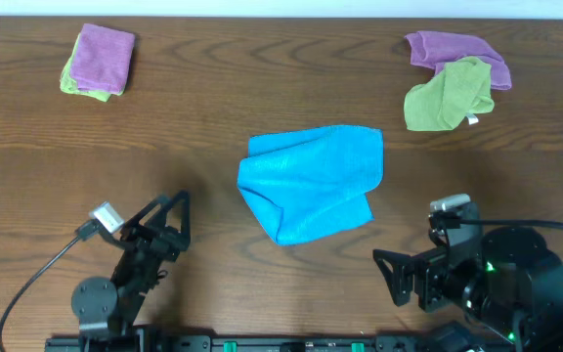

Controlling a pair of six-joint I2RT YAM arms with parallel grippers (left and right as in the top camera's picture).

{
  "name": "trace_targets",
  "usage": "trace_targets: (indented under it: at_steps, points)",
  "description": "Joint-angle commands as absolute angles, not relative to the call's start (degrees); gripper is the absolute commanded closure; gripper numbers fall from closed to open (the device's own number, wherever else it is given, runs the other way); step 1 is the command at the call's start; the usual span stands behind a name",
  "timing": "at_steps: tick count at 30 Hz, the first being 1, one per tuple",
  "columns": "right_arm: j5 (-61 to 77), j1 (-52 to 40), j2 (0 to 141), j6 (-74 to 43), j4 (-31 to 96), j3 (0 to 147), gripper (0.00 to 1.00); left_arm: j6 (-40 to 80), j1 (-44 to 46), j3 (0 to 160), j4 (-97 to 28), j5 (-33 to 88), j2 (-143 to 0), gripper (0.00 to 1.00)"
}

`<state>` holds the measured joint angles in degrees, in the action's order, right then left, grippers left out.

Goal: Fold the cloth
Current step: 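Grasp the blue cloth's top-left corner with the left gripper and pull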

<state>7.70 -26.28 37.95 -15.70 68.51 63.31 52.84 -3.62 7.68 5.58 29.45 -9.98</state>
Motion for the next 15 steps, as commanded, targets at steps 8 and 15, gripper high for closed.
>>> trace_targets:
  at_steps: [8,15]
  points:
    - [3.11,-26.65,38.26,-15.44,62.35,63.81,0.01,29.82,4.47,33.82,6.26,32.8,-57.63,0.05]
    - [-0.54,-26.63,38.26,-16.32,62.26,63.81,0.01,13.56,12.19,64.2,-9.98,24.4,-88.03,0.07]
